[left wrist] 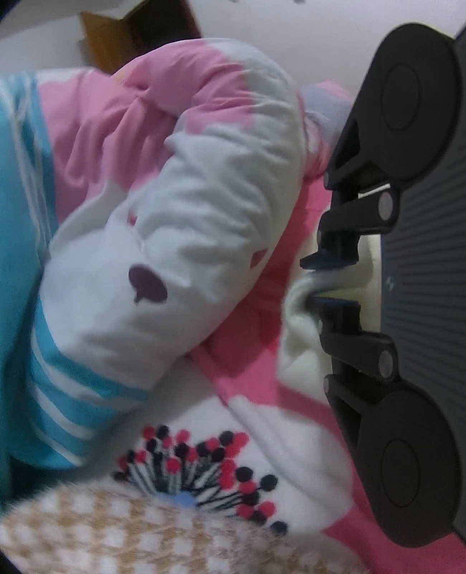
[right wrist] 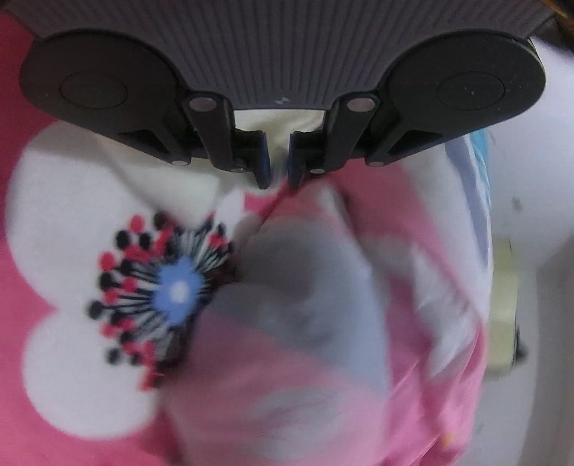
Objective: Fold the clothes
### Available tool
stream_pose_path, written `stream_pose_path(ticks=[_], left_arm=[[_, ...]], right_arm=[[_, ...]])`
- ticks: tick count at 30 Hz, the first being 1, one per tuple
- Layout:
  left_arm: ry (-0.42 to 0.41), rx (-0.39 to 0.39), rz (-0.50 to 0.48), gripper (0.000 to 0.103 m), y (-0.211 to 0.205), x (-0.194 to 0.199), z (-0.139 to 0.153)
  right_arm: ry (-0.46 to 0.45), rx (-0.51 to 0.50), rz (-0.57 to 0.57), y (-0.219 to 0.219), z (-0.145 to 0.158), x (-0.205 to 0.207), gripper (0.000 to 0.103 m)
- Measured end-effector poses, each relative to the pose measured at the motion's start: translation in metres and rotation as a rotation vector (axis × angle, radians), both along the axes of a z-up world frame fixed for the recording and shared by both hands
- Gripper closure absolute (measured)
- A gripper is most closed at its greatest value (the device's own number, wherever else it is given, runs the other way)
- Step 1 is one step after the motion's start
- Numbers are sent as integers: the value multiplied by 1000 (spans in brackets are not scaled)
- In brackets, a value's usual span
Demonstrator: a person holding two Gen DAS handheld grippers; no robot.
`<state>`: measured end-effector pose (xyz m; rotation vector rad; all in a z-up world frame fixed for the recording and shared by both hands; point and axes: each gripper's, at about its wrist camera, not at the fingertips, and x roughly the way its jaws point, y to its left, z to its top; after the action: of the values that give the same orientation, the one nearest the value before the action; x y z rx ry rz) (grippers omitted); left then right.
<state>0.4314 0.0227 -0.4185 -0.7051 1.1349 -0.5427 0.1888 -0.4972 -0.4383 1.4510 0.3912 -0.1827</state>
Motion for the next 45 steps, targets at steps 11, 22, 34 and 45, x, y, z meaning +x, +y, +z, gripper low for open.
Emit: stream_pose_path(ticks=[11,22,34,45], left_arm=[[62,-193,215,38,44,-4,3],[129,10,69,32,104,-92,49],[252,8,56,26,76,-169,-6],[172,-63,205,63,55,-147,-27]], right_arm=[[-2,19,-145,-6,13,-48,58],[84,19,-61,46,49,-141,46],[175,175,-12,119,-9,-177,37],[72,103,-166,106,-29,-152,48]])
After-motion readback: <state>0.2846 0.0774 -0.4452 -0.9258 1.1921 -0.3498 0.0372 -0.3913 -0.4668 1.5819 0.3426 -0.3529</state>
